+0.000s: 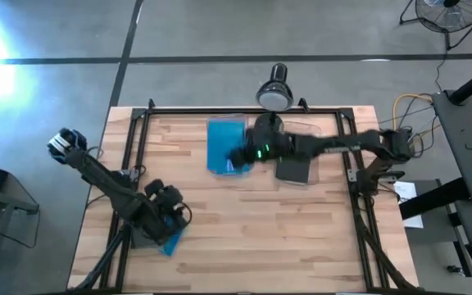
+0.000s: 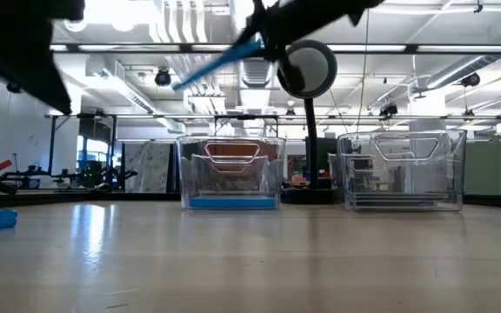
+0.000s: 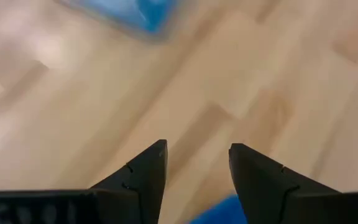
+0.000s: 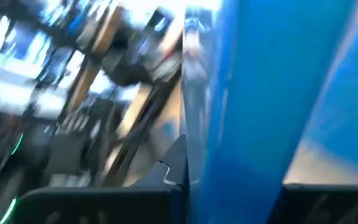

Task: Pick & place jewel cases by type
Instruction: Put the blue CD case into the left transparent bin

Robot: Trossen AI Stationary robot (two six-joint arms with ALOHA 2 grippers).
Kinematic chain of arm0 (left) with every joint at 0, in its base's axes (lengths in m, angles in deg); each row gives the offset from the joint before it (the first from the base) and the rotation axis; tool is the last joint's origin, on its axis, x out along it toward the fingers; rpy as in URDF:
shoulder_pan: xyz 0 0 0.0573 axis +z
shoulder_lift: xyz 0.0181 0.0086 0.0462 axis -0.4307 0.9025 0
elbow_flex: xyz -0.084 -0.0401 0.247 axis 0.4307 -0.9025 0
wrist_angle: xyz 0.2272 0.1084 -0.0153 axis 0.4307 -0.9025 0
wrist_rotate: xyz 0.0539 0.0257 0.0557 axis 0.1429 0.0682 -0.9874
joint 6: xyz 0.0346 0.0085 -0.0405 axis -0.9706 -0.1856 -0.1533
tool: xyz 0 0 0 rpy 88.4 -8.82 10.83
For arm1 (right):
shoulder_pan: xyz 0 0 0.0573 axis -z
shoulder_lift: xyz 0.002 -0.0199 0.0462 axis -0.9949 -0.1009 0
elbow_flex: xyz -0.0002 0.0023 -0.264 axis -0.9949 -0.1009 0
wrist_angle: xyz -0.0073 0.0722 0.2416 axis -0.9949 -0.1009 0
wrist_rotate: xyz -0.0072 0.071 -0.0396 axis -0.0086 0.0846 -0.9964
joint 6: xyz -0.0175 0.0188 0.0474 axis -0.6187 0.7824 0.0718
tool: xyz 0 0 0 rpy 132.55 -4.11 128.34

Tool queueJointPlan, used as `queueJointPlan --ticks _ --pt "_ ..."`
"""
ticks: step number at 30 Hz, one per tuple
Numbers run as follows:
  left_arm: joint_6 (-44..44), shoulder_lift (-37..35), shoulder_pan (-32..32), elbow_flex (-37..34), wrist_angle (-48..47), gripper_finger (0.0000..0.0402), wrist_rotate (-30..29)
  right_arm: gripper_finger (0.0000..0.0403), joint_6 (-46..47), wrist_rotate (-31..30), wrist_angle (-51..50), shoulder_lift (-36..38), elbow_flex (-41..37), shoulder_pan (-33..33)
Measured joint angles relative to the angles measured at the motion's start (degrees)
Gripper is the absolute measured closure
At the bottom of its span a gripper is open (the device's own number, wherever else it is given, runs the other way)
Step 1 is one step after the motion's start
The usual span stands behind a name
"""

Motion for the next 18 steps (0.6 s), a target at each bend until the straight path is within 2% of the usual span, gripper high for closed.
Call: queueJointPlan --ticks 3,5,7,10,15,18 --pt "-3.4 -3.5 0.0 -3.8 1.0 0.0246 6.1 0.0358 -2.8 1.4 -6.2 -3.1 2.5 6.4" --pt "-3.8 -5.2 0.0 -6.1 1.0 0.0246 9.7 0.0335 -3.9 4.8 -12.3 -6.0 4.8 9.5" --pt "-4.1 -7.0 0.0 -8.2 1.2 0.0246 12.2 0.0307 -4.4 9.7 -15.3 -9.1 6.7 11.3" --pt "-5.0 -9.6 0.0 -11.4 1.6 0.0246 16.2 0.0264 -3.9 13.6 -15.6 -12.9 8.7 12.1" --pt "-6.3 -13.3 -0.3 -16.1 1.7 0.0246 22.9 0.0202 -4.3 13.3 -20.2 -15.1 13.7 10.8" --pt "-8.0 -15.4 -0.4 -17.6 1.8 0.0246 24.8 0.0178 -6.5 6.9 -30.5 -15.0 17.1 9.2"
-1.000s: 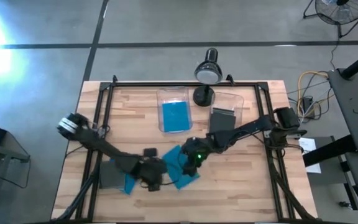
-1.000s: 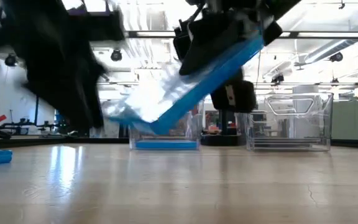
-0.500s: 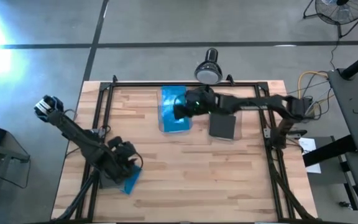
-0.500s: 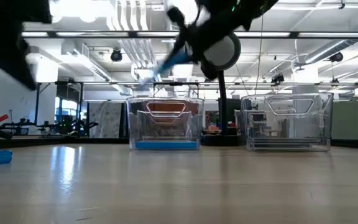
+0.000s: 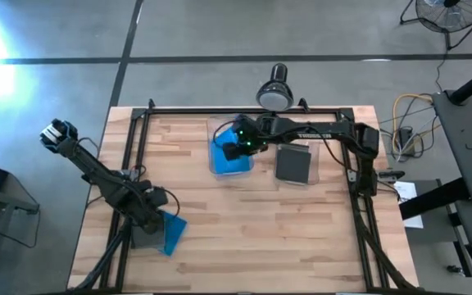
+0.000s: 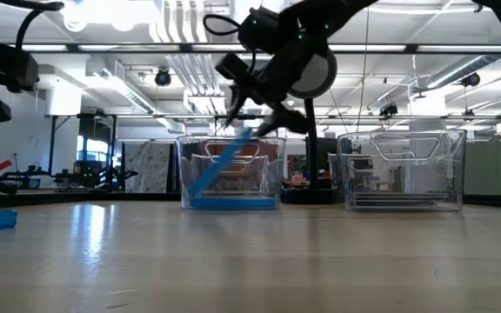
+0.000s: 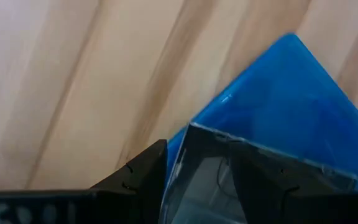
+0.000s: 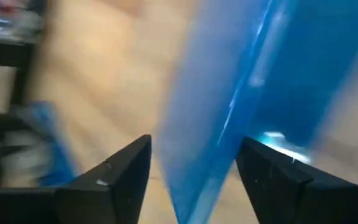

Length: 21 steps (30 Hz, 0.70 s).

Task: Pick & place jewel cases by type
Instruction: Put the blue CD case into the left transparent bin, then put the black CD case into the right transparent bin

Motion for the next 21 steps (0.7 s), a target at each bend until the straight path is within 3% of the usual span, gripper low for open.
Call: queueJointPlan --ticks 3,6,10,12,16,21 --pt "-3.2 -1.6 0.0 -0.5 0.1 0.0246 0.6 0.0162 -2.9 -8.7 -10.1 0.3 3.8 -2.4" --pt "-10.7 -2.1 -0.1 -1.5 0.3 0.0246 4.9 0.0151 -6.9 -13.5 -14.9 0.7 7.4 -5.7" --pt "-20.9 -1.6 -0.1 -3.5 0.4 0.0246 13.2 0.0143 -10.8 -15.3 -15.8 0.7 10.7 -10.8" --pt "-23.3 -1.5 -0.2 -4.4 0.8 0.0246 14.7 0.0141 -13.0 -14.8 -15.8 0.7 12.1 -13.2" --pt "-24.3 -1.5 -0.2 -6.6 3.2 0.0246 13.5 0.0140 -19.0 -14.9 -17.6 0.7 13.7 -17.9" --pt "-19.9 -1.0 -0.3 -7.4 7.5 0.0246 5.6 0.0146 -21.5 -21.1 -17.6 0.6 13.0 -22.8"
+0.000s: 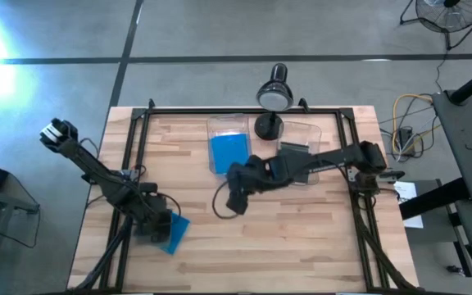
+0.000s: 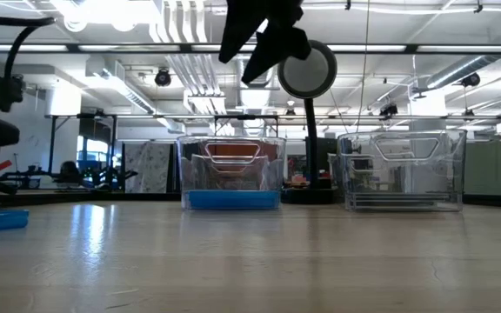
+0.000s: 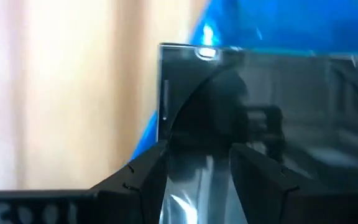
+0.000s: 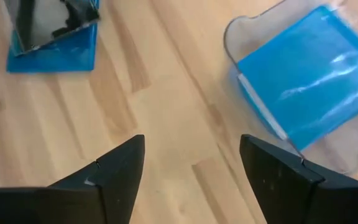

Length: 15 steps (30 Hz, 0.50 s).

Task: Pick & place jewel cases by type
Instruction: Put the black CD case into the right transparent bin

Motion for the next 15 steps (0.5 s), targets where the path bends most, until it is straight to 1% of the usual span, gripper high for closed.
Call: queueJointPlan --ticks 3,5,7,9,10,11,12,13,15 --pt "2.0 0.5 0.5 -0.1 2.9 0.0246 -6.3 0.0150 1.4 -3.8 0.3 0.0 -0.2 -1.7" --pt "2.7 0.8 1.1 0.2 6.9 0.0246 -8.5 0.0152 5.2 -3.5 1.4 0.0 -0.4 -2.1" --pt "3.1 1.2 1.9 0.3 12.2 0.0246 -10.4 0.0151 11.3 2.1 5.3 0.0 -1.5 -1.9" --pt "3.0 1.6 3.0 0.3 20.0 0.0246 -13.2 0.0152 18.2 8.4 12.9 -0.5 -3.8 -1.1" --pt "3.0 1.7 3.7 0.3 23.6 0.0246 -14.4 0.0152 21.6 10.3 17.5 -1.1 -5.3 -0.8" --pt "3.0 1.7 4.5 0.9 24.9 0.0246 -14.9 0.0153 24.3 11.4 21.7 -2.1 -6.7 -0.5" --pt "3.1 1.7 5.2 2.0 23.9 0.0246 -15.0 0.0154 26.4 12.1 25.7 -3.4 -7.8 -0.2" --pt "3.5 1.6 5.6 3.8 20.1 0.0246 -14.6 0.0155 28.3 13.0 29.7 -5.1 -8.7 0.0" --pt "6.3 1.6 5.6 7.9 6.5 0.0246 -13.5 0.0156 30.8 17.1 37.0 -9.2 -9.5 0.3"
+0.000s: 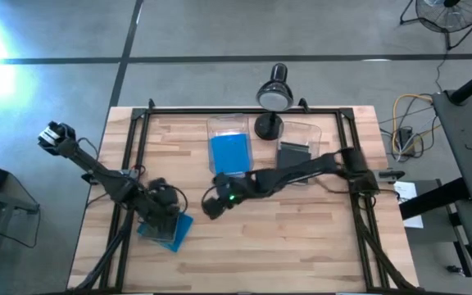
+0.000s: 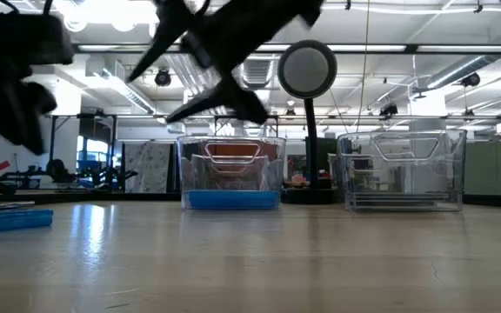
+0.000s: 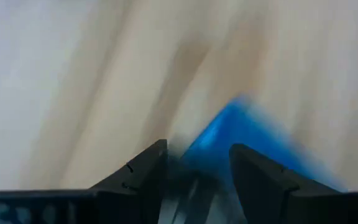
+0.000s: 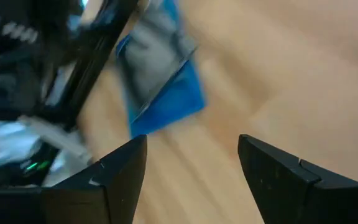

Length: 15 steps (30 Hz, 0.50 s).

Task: Pick & place jewel cases by type
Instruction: Put the black CD case into the right transparent bin

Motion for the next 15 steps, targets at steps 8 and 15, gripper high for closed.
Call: queueJointPlan --ticks 8,15 --pt "15.4 0.2 -4.2 4.1 -27.9 0.0246 18.9 0.0156 1.1 9.4 10.0 -12.8 7.6 0.2" --pt "22.3 2.5 -5.5 -1.7 -18.9 0.0246 24.9 0.0158 -3.3 11.1 9.7 -14.2 10.9 0.8"
